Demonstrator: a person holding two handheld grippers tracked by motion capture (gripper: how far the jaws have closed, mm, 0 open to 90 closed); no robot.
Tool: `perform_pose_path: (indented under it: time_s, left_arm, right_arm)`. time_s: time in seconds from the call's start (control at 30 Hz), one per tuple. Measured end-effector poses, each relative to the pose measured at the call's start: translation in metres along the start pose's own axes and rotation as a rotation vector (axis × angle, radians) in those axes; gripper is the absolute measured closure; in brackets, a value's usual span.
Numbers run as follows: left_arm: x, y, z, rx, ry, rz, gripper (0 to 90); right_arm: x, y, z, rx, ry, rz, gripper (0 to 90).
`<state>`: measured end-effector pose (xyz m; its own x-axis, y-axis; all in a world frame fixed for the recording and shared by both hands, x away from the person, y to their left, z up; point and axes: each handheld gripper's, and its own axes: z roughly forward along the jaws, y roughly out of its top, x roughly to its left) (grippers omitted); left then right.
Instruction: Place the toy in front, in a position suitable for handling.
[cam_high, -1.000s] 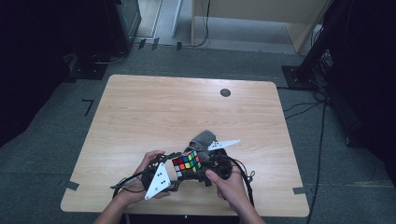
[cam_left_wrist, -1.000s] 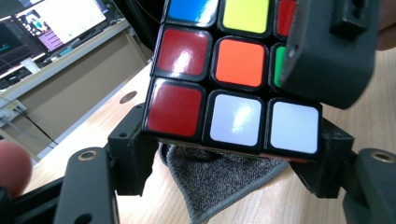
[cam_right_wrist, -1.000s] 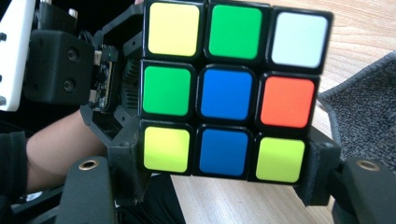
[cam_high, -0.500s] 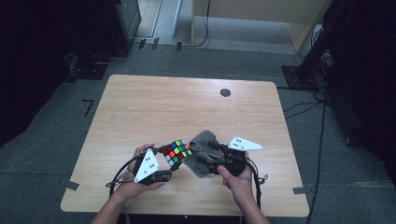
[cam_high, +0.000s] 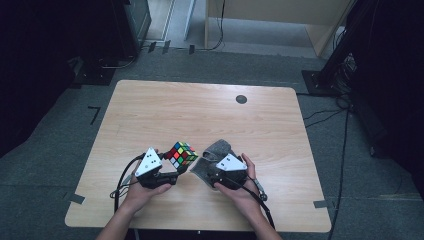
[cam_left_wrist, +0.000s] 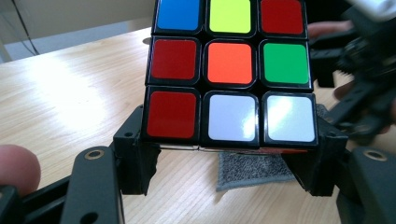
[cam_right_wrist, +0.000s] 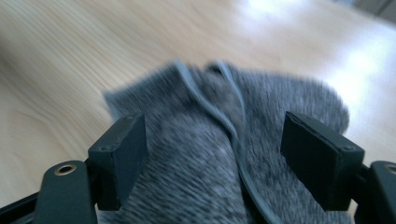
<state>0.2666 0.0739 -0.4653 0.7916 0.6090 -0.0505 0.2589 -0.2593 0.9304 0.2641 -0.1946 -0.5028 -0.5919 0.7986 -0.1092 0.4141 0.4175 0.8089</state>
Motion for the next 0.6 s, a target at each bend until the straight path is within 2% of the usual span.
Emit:
perform_pose_path:
  time_s: [0.13,0.23,0.37,0.47,0.53,0.6]
  left_arm:
    - [-0.002,0.0,0.001,0.004,-0.01,-0.002,33.8]
    - [-0.002,0.001,0.0,0.007,-0.019,-0.011,33.8]
    - [-0.002,0.001,0.0,0.005,-0.022,-0.007,33.7]
    - [-0.003,0.001,0.0,0.008,-0.008,0.001,33.7]
    - [-0.004,0.002,0.0,0.016,0.009,0.014,33.7]
    - [-0.004,0.002,0.001,0.029,0.018,0.019,33.7]
  right_arm:
    - [-0.007,-0.007,0.007,0.043,0.001,0.036,25.9]
    - [-0.009,-0.008,0.008,0.059,0.029,0.059,32.0]
    - [-0.01,-0.012,0.01,0.071,0.052,0.093,52.9]
    - [-0.013,-0.011,0.007,0.083,0.054,0.109,69.1]
    - [-0.015,-0.01,0.003,0.073,0.053,0.125,72.0]
    - [-0.018,-0.007,-0.006,0.023,0.044,0.147,72.9]
